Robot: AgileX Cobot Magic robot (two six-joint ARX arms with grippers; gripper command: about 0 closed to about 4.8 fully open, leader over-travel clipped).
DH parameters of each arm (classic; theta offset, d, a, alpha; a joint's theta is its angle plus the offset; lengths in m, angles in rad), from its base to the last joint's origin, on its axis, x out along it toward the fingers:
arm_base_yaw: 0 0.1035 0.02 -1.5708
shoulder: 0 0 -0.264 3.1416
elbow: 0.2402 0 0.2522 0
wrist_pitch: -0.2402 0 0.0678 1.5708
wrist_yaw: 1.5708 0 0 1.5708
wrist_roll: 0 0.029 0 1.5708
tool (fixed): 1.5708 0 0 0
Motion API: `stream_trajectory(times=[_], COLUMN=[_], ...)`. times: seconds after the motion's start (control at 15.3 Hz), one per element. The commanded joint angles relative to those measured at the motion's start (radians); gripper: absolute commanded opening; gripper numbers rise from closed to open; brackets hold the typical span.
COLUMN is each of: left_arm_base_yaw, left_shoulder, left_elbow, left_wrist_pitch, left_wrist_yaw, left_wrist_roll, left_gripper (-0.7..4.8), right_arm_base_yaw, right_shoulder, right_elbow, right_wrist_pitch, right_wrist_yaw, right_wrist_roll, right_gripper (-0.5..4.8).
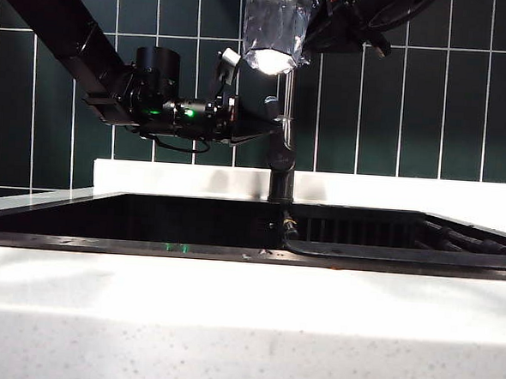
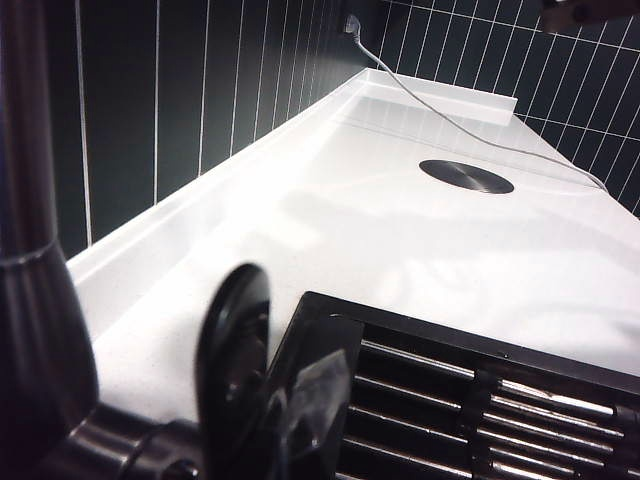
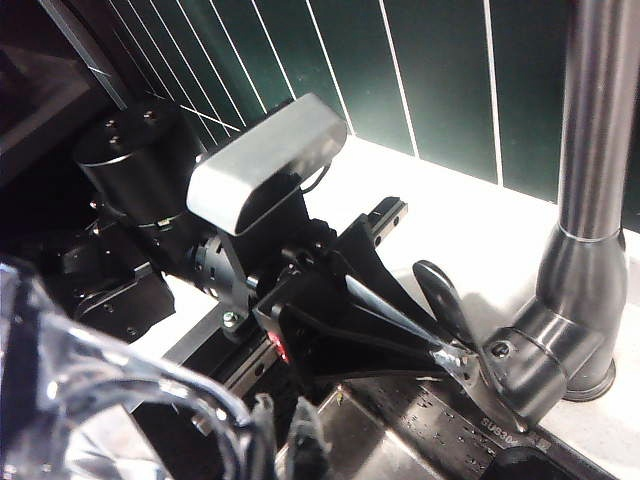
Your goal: Pick up the mug next to the sink, go to the faucet to get some water, pour the water into the sink, and finally put the mug back to its place.
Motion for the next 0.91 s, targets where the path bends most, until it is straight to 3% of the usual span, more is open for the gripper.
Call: stream_trajectory(times=[0.07,0.65,0.72,0.78,0.91], left_arm_base_yaw=[0.015,0.026,0.026,0.026,0.026], left_shoulder=[0.001,0.014,0.014,0.014,0.014], left_elbow=[0.01,0.012,0.012,0.012,0.012], left_wrist_pitch=[0.01,0.013,0.012,0.013,0.013], left_wrist_yaw=[-0.086,-0.146,-0.154,-0.157,-0.177], left_wrist_roll=[0.0,0.003,0.003,0.003,0.003], left_gripper=[-0.06,-0.03,0.16,0.74,0.94], right_arm_base_yaw=[0.002,0.003,0.003,0.003,0.003], right_shoulder=[-0.01,-0.01,-0.01,-0.01,-0.01], right_elbow=[0.009,0.009,0.009,0.009,0.009], right_wrist_pitch=[0.047,0.044,0.042,0.038,0.039], right_wrist_yaw=[-0.018,-0.019,-0.019,-0.019,-0.018], right_wrist_roll=[0.009,0.009,0.009,0.009,0.009], right_gripper=[-0.02,-0.02,-0.02,-0.02,-0.02])
